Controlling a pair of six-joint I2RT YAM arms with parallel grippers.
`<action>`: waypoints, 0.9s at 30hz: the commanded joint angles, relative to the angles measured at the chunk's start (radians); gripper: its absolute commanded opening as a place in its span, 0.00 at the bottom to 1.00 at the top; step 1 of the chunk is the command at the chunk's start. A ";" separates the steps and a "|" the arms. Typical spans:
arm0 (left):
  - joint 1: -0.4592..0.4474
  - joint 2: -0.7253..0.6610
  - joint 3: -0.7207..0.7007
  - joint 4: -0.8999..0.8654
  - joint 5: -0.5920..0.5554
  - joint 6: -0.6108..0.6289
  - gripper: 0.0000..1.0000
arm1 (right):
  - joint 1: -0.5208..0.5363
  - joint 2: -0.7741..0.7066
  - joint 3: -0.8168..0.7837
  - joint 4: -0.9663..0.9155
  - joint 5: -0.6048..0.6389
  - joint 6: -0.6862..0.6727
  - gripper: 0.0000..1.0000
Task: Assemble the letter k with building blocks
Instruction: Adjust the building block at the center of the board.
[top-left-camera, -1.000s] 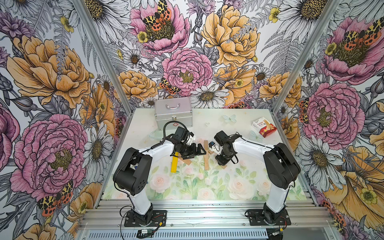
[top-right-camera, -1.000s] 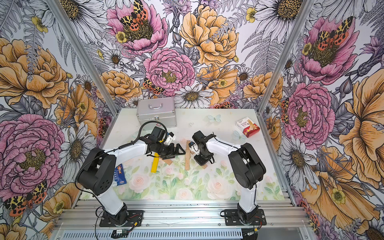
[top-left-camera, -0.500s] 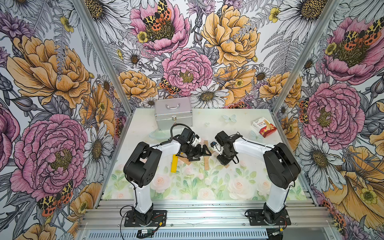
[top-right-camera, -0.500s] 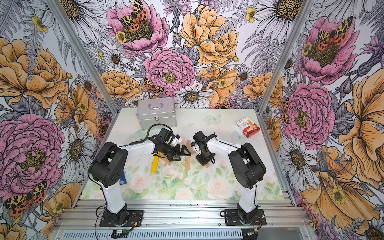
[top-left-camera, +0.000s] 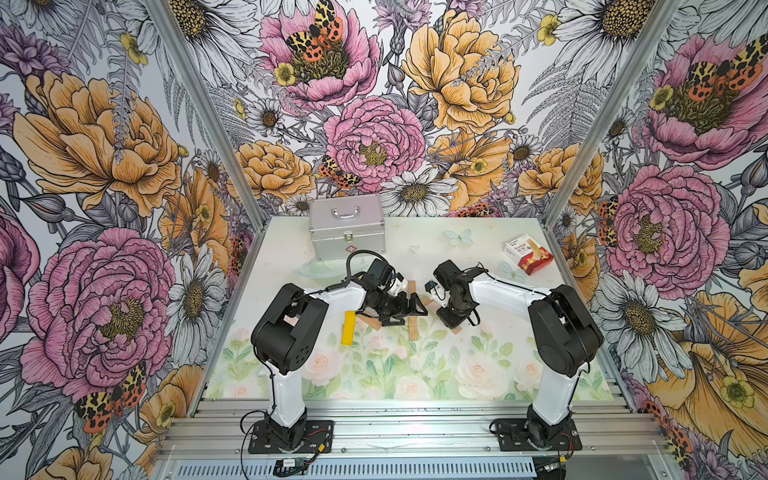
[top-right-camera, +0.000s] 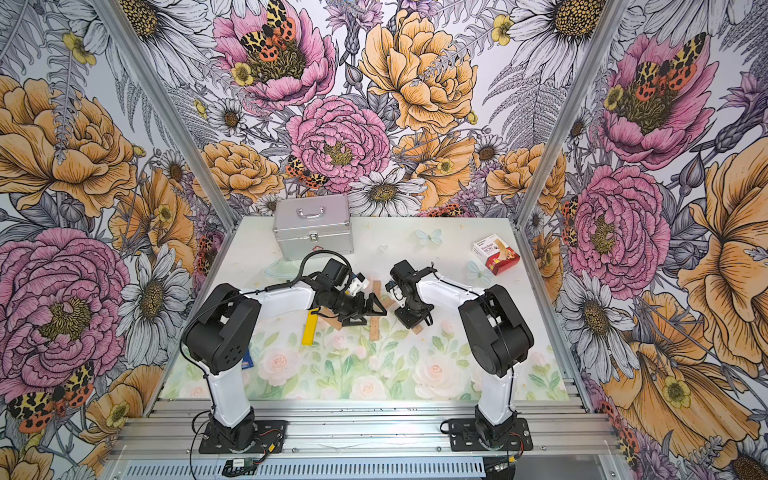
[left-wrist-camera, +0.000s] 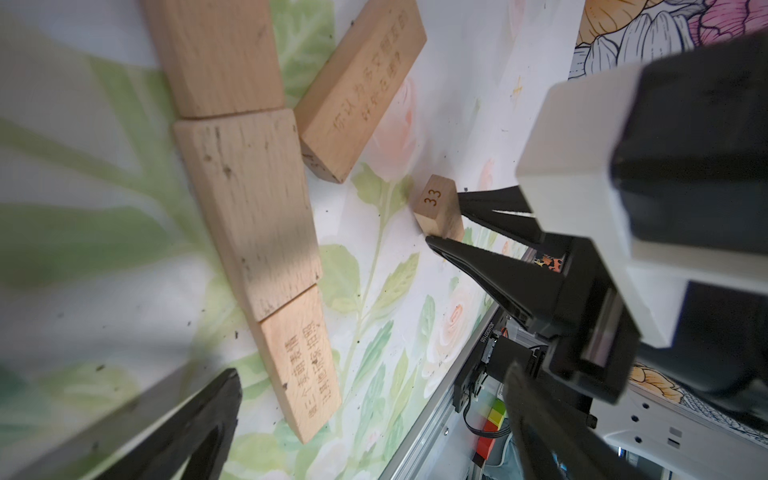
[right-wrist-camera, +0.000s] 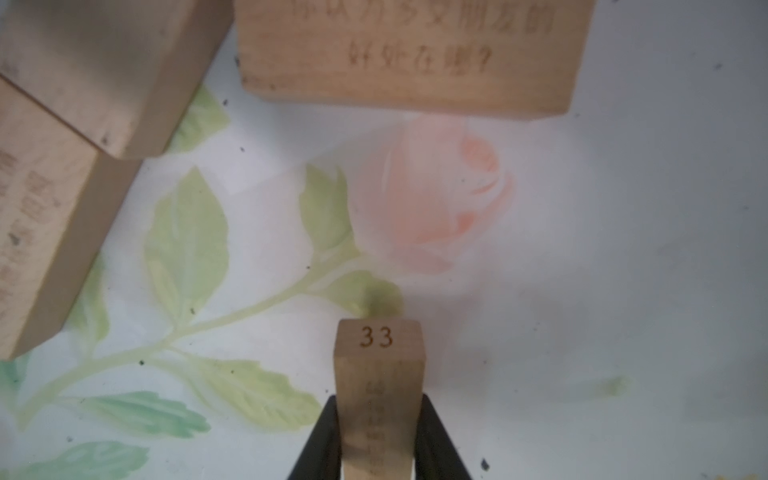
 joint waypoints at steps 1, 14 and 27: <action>-0.015 0.021 0.027 0.038 0.025 -0.015 0.99 | -0.006 0.001 0.000 0.010 0.010 0.015 0.05; -0.015 0.023 0.041 0.047 0.032 -0.025 0.99 | -0.008 0.010 0.001 0.005 0.005 0.017 0.04; 0.044 -0.030 0.008 0.047 0.033 -0.032 0.99 | -0.009 0.010 0.012 -0.004 -0.007 0.017 0.03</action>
